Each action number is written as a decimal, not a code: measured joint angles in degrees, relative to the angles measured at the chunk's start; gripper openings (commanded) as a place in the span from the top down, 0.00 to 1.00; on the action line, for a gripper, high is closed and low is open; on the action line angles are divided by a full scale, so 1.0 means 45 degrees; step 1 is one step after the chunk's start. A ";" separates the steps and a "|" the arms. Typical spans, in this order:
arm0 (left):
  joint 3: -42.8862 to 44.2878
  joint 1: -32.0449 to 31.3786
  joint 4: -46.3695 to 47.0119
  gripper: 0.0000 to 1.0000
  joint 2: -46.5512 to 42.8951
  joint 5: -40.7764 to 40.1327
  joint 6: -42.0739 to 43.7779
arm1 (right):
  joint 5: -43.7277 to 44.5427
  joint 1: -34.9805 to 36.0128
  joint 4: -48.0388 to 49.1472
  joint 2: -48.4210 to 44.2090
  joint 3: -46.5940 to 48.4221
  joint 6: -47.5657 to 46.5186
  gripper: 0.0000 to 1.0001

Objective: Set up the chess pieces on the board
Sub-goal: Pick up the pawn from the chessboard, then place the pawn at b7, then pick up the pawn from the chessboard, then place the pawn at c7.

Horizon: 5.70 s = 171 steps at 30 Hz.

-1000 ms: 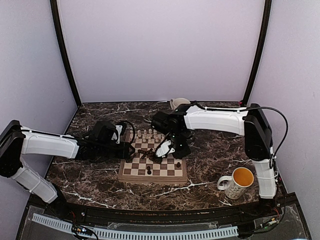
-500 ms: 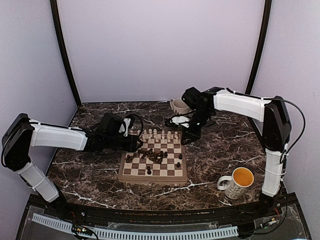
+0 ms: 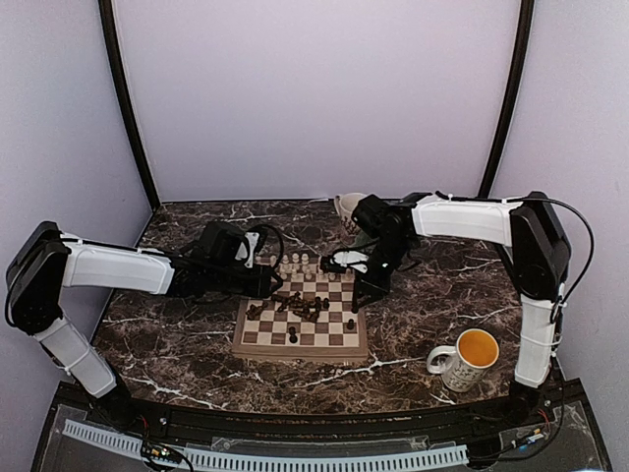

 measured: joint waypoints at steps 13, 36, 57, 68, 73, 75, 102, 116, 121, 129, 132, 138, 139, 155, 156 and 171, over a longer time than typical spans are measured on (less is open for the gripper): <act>0.0024 0.0000 0.0005 0.54 0.0092 0.0039 -0.0010 | 0.0937 0.0568 0.0500 0.0010 -0.0369 -0.0029 0.90; -0.0393 0.0000 0.0039 0.54 0.0092 0.0044 -0.0034 | 0.1928 0.1355 0.0583 0.0073 -0.0223 0.0010 0.94; -0.0627 0.0000 0.0117 0.54 -0.0010 0.0049 -0.0136 | 0.1365 0.2487 0.0437 0.0306 0.0228 0.0049 0.93; -0.0641 0.0000 0.0117 0.54 -0.0010 0.0049 -0.0151 | 0.1365 0.2526 0.0452 0.0427 0.0107 0.0092 0.88; -0.0651 0.0000 0.0146 0.54 -0.0010 0.0053 -0.0170 | 0.1365 0.2540 0.0447 0.0427 0.0092 0.0097 0.82; -0.0656 0.0000 0.0194 0.54 -0.0010 0.0078 -0.0180 | 0.1365 0.2560 0.0437 0.0427 0.0087 0.0141 0.78; -0.0704 0.0000 0.0126 0.54 -0.0010 0.0272 -0.0078 | 0.1865 0.1501 0.0549 0.1865 0.2220 0.1239 0.64; -0.0549 0.0000 0.0005 0.54 -0.0015 0.0267 0.0117 | 0.1836 0.1511 0.0471 0.2701 0.3065 0.1316 0.91; -0.0549 0.0000 0.0005 0.54 -0.0015 0.0272 0.0117 | 0.1851 0.1506 0.0495 0.2671 0.3021 0.1370 0.93; -0.0549 0.0000 0.0005 0.54 -0.0015 0.0267 0.0117 | 0.1953 0.1423 0.0549 0.1841 0.2220 0.1379 0.94; -0.0549 0.0000 0.0010 0.54 -0.0015 0.0272 0.0117 | 0.1885 0.1423 0.0539 0.1277 0.1826 0.1365 0.94; -0.0549 0.0000 0.0015 0.54 -0.0015 0.0272 0.0117 | 0.1360 0.1598 0.0539 0.0520 0.1229 0.1049 0.93; -0.0549 0.0000 0.0015 0.54 -0.0015 0.0272 0.0117 | 0.1297 0.1681 0.0529 0.0491 0.1156 0.0952 0.93; -0.0549 0.0000 0.0015 0.54 -0.0015 0.0272 0.0112 | 0.1025 0.2895 0.0408 0.0962 0.0942 0.0559 0.91; -0.0549 0.0000 0.0015 0.54 -0.0015 0.0267 0.0112 | 0.1035 0.2895 0.0389 0.1030 0.0942 0.0554 0.91; -0.0554 0.0000 0.0019 0.54 -0.0015 0.0272 0.0107 | 0.1088 0.2934 0.0345 0.1355 0.0947 0.0554 0.84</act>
